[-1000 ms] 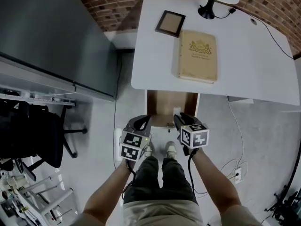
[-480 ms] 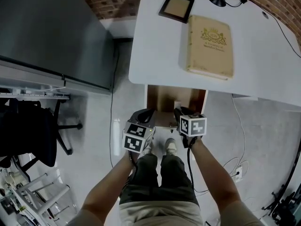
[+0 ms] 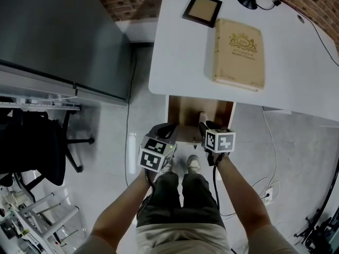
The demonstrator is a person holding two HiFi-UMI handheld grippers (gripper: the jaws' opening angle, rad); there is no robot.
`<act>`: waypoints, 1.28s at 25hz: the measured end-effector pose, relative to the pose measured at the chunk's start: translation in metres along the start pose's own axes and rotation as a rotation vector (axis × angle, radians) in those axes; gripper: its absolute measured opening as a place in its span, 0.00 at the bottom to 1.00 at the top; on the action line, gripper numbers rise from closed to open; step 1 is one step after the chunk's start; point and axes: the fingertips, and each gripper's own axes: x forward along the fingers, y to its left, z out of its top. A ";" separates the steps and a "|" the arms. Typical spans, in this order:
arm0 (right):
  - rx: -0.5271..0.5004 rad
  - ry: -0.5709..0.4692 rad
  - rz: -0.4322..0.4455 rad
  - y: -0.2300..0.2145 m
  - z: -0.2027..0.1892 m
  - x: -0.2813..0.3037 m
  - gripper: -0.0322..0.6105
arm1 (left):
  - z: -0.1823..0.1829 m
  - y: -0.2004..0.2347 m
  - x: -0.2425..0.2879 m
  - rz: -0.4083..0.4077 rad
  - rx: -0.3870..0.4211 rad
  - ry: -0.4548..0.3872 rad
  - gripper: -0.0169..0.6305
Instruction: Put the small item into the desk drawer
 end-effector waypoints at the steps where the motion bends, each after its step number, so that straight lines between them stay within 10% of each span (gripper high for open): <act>1: -0.002 -0.001 -0.001 0.001 0.001 -0.005 0.23 | 0.003 -0.001 -0.003 -0.001 0.000 -0.003 0.03; 8: 0.059 -0.063 0.023 0.025 0.028 -0.067 0.07 | 0.037 -0.020 -0.046 -0.019 0.010 -0.039 0.03; 32: -0.227 -0.614 0.132 0.223 0.181 -0.413 0.06 | 0.217 -0.116 -0.300 -0.007 0.223 -0.350 0.03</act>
